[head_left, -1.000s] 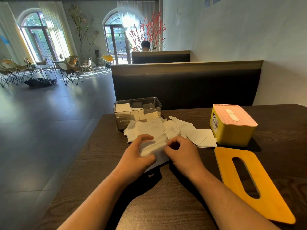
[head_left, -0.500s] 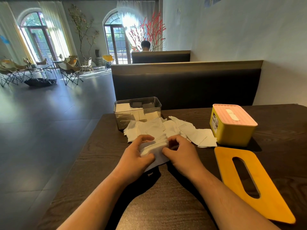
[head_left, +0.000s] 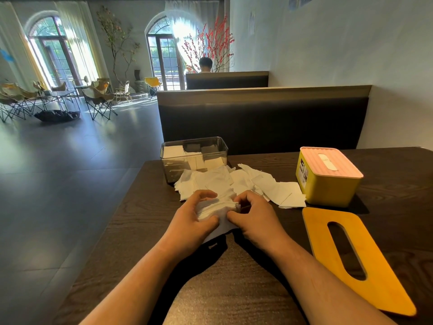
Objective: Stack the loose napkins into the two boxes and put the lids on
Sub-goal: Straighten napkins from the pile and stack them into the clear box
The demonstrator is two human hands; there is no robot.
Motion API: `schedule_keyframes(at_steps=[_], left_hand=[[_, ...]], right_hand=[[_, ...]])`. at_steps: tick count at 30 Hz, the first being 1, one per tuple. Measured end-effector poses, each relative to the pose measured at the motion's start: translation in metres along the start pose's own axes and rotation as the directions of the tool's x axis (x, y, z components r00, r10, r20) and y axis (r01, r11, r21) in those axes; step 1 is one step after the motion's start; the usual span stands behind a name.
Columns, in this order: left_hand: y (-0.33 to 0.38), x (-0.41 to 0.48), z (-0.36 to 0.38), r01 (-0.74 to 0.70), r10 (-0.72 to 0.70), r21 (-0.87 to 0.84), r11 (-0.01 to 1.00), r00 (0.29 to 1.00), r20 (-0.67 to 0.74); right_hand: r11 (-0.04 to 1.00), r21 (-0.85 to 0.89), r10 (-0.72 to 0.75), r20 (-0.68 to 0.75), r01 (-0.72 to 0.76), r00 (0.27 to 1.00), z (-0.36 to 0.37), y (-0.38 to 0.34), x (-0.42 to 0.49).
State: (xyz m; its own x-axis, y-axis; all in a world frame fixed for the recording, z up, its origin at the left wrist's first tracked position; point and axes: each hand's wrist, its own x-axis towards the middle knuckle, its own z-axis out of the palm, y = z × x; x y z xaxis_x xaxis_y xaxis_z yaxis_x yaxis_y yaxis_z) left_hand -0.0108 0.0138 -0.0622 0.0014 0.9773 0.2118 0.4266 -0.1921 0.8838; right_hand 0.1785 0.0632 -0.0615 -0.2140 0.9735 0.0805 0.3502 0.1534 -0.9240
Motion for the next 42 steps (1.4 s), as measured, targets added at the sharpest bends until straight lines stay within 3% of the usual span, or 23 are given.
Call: schedule_keyframes(at_steps=[13,30,42], left_hand=[[0.0,0.002,0.0,0.025,-0.025,0.005,1.0,1.0,-0.012],[0.003,-0.001,0.0,0.018,-0.018,0.001,1.0,1.0,0.007],[-0.001,0.0,0.0,0.022,-0.022,-0.023,0.999,1.0,0.014]], right_hand=[[1.0,-0.023,0.003,-0.079,-0.005,0.997,-0.003,-0.002,0.0],[1.0,-0.014,-0.004,-0.007,0.004,1.0,-0.001,0.003,0.002],[0.999,0.033,0.026,-0.07,-0.024,0.997,-0.007,0.006,0.009]])
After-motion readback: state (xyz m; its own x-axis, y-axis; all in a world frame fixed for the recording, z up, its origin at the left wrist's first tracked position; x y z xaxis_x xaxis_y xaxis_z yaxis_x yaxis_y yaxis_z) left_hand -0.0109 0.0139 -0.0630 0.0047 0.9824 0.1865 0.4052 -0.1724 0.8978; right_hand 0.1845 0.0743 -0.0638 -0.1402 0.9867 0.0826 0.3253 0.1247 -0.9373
